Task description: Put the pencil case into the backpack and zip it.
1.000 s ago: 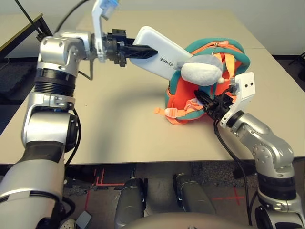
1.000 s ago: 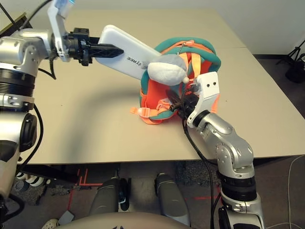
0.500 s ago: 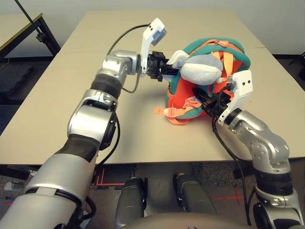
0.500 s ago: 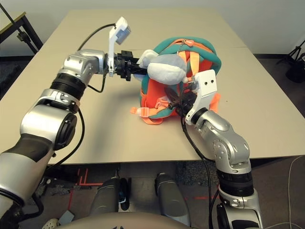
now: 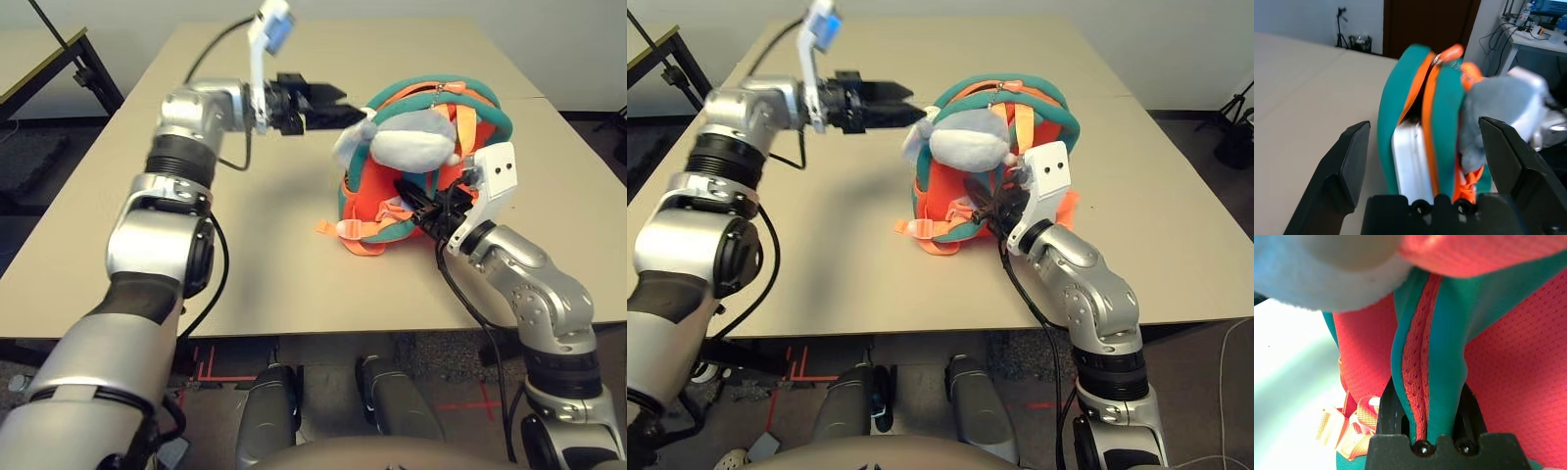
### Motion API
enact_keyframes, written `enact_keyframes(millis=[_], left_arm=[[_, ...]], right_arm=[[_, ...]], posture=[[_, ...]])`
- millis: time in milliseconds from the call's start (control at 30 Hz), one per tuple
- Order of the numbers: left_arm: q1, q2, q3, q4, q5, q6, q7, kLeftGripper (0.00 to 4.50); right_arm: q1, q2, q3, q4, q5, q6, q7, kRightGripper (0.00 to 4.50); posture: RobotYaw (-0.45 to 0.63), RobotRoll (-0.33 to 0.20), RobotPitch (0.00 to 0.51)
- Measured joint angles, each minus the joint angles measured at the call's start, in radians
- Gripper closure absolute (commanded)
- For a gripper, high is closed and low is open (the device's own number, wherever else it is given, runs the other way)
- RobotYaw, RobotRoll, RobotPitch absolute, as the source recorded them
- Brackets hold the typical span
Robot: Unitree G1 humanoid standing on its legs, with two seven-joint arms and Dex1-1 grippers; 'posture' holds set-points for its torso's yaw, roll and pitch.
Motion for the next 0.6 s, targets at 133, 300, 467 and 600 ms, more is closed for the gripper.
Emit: enact_keyframes(millis=[133, 300, 467, 600], left_arm=[[0.074, 0.053, 0.015, -0.122, -0.028, 0.105, 0.032, 0.0], [0.135, 0.061, 0.017, -0.206, -0.064, 0.187, 0.076, 0.0], [0.171, 0.062, 0.016, -0.258, -0.085, 0.208, 0.11, 0.0], [0.18, 0.062, 0.015, -0.26, -0.089, 0.209, 0.127, 0.0]], right_arm=[[-0.007, 0.001, 0.002, 0.018, -0.001, -0.008, 0.004, 4.17], [-0.012, 0.001, 0.003, 0.023, -0.005, -0.008, 0.011, 4.17], [-0.012, 0.0, 0.003, 0.024, -0.007, -0.009, 0.019, 4.17], [-0.012, -0.002, 0.003, 0.024, -0.008, -0.009, 0.021, 4.17]], posture=[[-0.22, 0.0, 0.085], [-0.21, 0.0, 0.087], [-0.21, 0.0, 0.088], [-0.22, 0.0, 0.087]])
